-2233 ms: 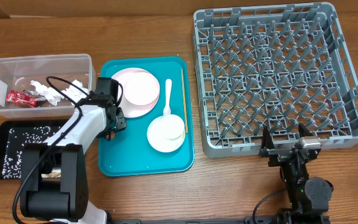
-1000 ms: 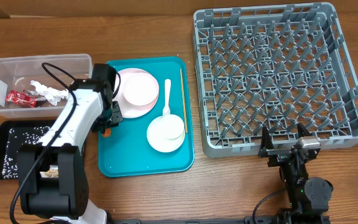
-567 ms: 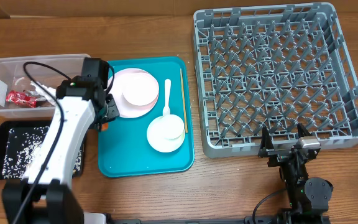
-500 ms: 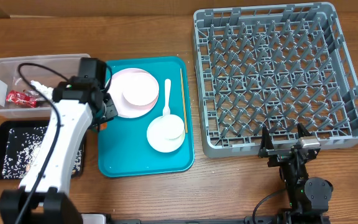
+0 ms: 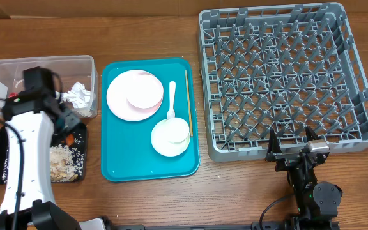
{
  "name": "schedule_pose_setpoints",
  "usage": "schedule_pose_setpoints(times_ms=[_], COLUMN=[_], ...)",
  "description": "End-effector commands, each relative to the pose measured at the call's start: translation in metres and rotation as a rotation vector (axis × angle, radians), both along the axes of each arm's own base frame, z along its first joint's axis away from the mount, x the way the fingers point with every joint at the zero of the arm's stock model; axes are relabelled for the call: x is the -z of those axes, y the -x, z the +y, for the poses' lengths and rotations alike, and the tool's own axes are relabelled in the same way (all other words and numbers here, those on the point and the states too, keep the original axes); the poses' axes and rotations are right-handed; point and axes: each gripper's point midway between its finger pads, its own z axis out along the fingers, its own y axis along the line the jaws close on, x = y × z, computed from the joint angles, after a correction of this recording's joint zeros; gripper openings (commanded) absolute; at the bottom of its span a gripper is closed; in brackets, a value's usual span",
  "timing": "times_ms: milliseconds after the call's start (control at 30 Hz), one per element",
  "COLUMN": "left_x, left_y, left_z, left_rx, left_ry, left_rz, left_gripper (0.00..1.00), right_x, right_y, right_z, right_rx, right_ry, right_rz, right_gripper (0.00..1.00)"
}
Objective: Sort waste into correct bins and load items into the dishwasher rack
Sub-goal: 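Lift the carrot and carry it left toward the black tray, then lower the carrot onto the black tray and open the left gripper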
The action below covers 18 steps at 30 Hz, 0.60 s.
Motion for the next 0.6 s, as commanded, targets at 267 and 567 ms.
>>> schedule_pose_setpoints(times_ms=[267,567], left_x=[0.019,0.057], left_y=[0.045,0.058], left_z=[0.066,0.079], left_rx=[-0.29,-0.384], left_ry=[0.014,0.039], left_rz=[-0.008,-0.043], left_gripper=[0.05,0.09], right_x=[0.002,0.002], right_y=[0.0,0.0], right_z=[0.0,0.0], right_rx=[0.003,0.003], right_ry=[-0.004,-0.004], right_rz=[-0.005,-0.005], right_gripper=[1.0,1.0])
